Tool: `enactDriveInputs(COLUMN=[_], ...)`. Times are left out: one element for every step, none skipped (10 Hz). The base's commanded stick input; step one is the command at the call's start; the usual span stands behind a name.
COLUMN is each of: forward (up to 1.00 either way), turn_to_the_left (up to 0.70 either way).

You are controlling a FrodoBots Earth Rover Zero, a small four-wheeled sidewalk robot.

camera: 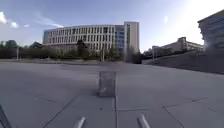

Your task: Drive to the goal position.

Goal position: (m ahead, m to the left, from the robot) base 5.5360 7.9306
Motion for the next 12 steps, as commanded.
enactDriveInputs(forward=[0.88,1.0,1.0,1.0,1.0,1.0,1.0,1.0,1.0,1.0,1.0,1.0], turn_to_the_left=[-0.29,-0.27,-0.27,-0.27,-0.27,-0.27,-0.27,-0.27,-0.27,-0.27,-0.27,-0.27])
